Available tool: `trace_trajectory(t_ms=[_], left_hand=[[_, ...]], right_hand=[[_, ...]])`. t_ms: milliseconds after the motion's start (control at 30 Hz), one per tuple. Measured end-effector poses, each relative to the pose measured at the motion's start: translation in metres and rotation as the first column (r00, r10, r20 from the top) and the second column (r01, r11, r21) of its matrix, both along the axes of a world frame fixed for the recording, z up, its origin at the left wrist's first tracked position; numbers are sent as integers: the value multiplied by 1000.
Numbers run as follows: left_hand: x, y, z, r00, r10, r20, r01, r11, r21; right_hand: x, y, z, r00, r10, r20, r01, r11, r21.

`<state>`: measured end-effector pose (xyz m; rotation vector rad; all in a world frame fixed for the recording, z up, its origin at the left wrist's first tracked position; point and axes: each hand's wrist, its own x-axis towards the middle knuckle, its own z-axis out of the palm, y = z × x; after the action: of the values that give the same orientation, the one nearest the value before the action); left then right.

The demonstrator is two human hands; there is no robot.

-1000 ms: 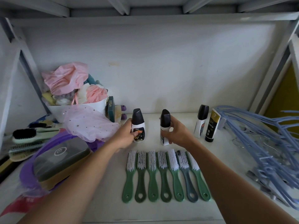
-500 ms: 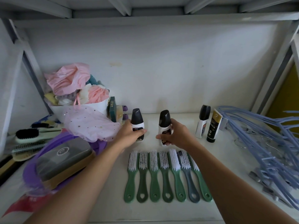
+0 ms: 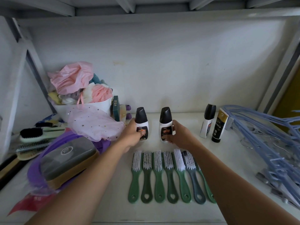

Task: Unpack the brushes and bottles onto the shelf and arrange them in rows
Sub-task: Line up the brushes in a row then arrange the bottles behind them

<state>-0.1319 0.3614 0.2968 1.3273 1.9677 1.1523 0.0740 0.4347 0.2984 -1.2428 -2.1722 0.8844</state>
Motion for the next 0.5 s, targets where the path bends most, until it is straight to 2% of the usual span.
trace_trajectory(t_ms=[167,333,500], left_hand=[[-5,0,-1,998,-51,-20,50,998,-48],[-9,1,-7,999,-36,-14,35,998,-61],[-9,-4,-8,994,-65,-83,63,998,-19]], right_hand=[[-11,-3,-2,1000,-5,-25,5,1000,-18],[-18,-5,-1,1000,-10,-22,9,1000,-28],[-22,-6,-1,1000,-21,3,21,1000,-7]])
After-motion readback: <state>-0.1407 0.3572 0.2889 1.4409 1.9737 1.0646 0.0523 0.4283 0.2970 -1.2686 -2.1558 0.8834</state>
